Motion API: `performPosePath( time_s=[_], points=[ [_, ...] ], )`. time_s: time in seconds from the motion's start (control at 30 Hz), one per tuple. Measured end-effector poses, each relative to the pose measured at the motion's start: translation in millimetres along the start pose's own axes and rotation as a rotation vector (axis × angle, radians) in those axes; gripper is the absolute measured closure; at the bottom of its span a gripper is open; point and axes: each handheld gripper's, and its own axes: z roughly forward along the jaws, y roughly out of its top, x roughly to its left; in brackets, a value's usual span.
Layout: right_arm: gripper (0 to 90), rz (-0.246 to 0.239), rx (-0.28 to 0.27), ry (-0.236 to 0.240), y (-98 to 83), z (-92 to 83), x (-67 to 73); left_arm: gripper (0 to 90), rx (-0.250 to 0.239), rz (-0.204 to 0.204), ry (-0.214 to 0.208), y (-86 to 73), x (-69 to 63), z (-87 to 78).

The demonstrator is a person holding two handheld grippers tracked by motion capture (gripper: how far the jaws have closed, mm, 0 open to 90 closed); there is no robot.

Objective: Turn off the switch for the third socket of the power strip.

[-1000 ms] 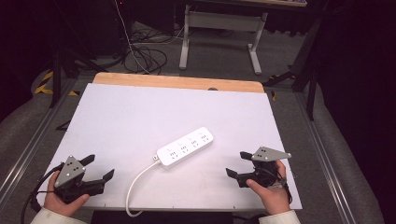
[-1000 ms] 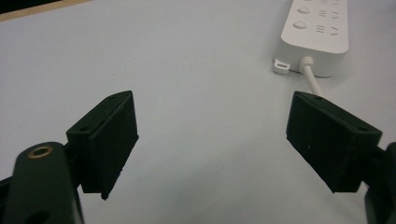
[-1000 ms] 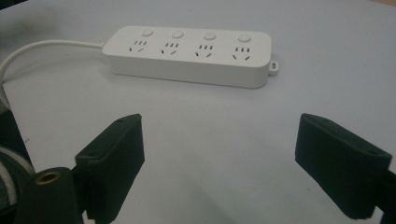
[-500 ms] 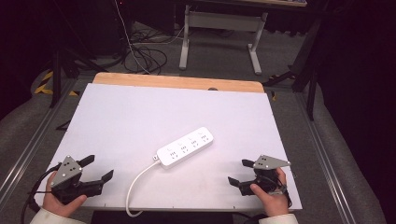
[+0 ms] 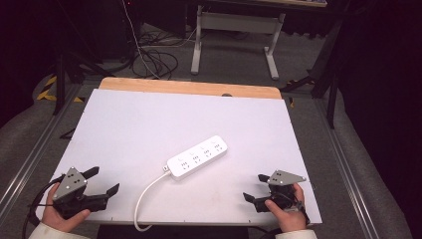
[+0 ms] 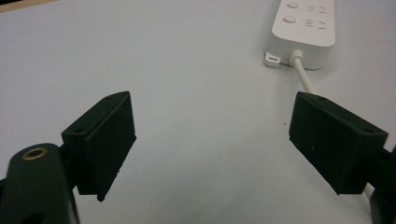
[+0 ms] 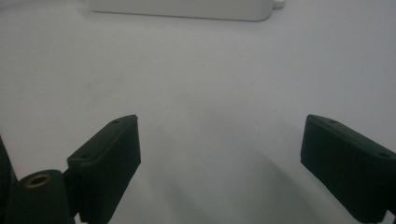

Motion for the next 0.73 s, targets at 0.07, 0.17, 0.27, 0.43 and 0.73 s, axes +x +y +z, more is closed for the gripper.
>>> performPosePath(
  time_s=[0.07,0.17,0.27,0.43,0.73],
  points=[
    [13.3,0.001,-0.015,-0.004,0.5,-0.8,-0.6,14.7,-0.003,-0.001,0.003,0.2,-0.8,0.2],
    [13.7,0.000,-0.030,-0.018,0.1,-2.3,-1.6,14.7,-0.013,-0.005,0.002,1.0,-1.6,1.4],
    [13.7,0.003,-0.045,-0.032,-0.1,-3.5,-2.7,14.7,-0.020,-0.008,0.008,1.4,-0.6,1.4],
    [13.8,0.002,-0.047,-0.039,-0.6,-3.0,-3.7,14.8,-0.028,-0.018,0.022,0.7,2.8,-0.1],
    [14.0,-0.010,-0.041,-0.033,-1.1,-1.5,-3.4,14.8,-0.022,0.000,0.038,0.8,1.1,1.6]
  ],
)
